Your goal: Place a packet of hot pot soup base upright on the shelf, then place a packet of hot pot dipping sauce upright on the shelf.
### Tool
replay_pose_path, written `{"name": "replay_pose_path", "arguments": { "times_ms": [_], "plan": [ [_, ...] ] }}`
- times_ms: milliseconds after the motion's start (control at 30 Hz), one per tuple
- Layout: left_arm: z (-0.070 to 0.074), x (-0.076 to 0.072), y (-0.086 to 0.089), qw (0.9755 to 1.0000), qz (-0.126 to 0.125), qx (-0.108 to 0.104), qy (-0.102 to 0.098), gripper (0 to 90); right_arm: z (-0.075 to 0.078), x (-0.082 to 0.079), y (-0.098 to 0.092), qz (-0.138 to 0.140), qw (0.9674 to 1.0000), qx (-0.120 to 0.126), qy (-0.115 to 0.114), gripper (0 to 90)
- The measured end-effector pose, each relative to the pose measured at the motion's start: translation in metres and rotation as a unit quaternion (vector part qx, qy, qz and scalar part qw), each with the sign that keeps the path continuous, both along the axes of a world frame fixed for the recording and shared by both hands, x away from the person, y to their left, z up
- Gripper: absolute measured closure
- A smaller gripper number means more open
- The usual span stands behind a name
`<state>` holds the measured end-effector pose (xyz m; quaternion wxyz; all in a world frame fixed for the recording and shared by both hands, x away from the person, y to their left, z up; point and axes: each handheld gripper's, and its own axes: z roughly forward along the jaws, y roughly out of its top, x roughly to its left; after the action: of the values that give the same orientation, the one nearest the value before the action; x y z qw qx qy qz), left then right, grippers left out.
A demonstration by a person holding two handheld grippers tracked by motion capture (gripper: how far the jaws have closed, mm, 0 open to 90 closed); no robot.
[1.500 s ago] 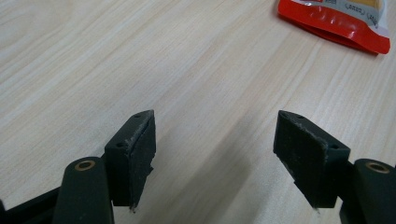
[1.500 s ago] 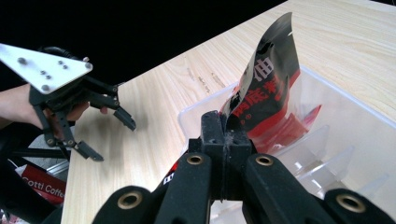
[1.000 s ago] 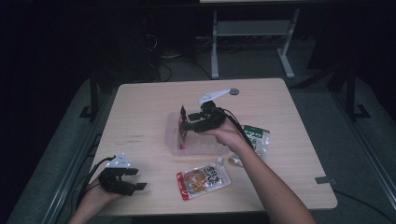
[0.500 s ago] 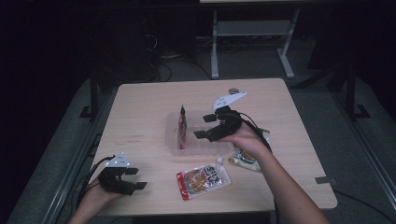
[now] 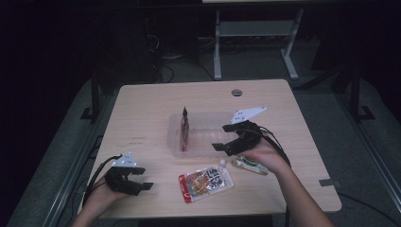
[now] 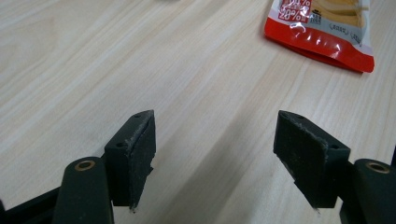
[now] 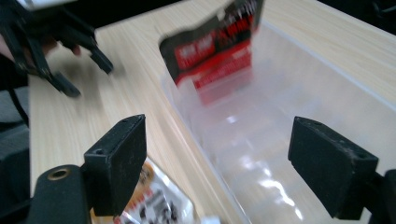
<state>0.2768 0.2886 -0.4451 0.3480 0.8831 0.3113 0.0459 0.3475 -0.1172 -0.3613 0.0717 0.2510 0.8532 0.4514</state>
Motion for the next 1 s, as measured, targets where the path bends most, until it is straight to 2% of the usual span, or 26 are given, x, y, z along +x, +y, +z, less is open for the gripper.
{"name": "replay_pose_path", "arguments": {
  "times_ms": [33, 133, 267, 367, 600, 833, 967, 1000],
  "plan": [
    [0.0, 0.0, -0.001, 1.0, 0.001, 0.0, 0.001, 29.5, -0.002, -0.005, -0.008, -0.008, 1.0, 0.001, 0.003, 19.1],
    [-0.001, -0.001, -0.001, 1.0, -0.001, 0.006, 0.002, 29.5, -0.006, -0.01, -0.016, -0.017, 0.9998, 0.003, 0.002, 19.1],
    [0.002, -0.002, -0.001, 1.0, -0.002, 0.006, -0.003, 29.5, -0.013, -0.022, -0.036, -0.031, 0.9995, 0.008, 0.007, 19.0],
    [0.001, -0.002, -0.002, 1.0, -0.005, 0.003, 0.002, 29.5, -0.018, -0.029, -0.047, -0.042, 0.9989, 0.016, 0.009, 19.0],
    [0.0, -0.003, -0.005, 1.0, -0.008, 0.002, 0.003, 29.5, -0.03, -0.04, -0.059, -0.052, 0.9984, 0.006, 0.02, 19.0],
    [0.003, -0.006, -0.008, 0.9999, -0.013, 0.008, -0.004, 29.5, -0.042, -0.059, -0.07, -0.062, 0.9978, 0.003, 0.025, 19.0],
    [0.005, -0.009, -0.013, 0.9998, -0.019, 0.003, -0.008, 29.5, -0.048, -0.068, -0.075, -0.067, 0.9974, -0.003, 0.027, 19.0],
    [0.006, -0.009, -0.014, 0.9998, -0.02, 0.001, -0.007, 29.5, -0.052, -0.071, -0.078, -0.071, 0.9969, -0.004, 0.034, 19.1]
  ]
}}
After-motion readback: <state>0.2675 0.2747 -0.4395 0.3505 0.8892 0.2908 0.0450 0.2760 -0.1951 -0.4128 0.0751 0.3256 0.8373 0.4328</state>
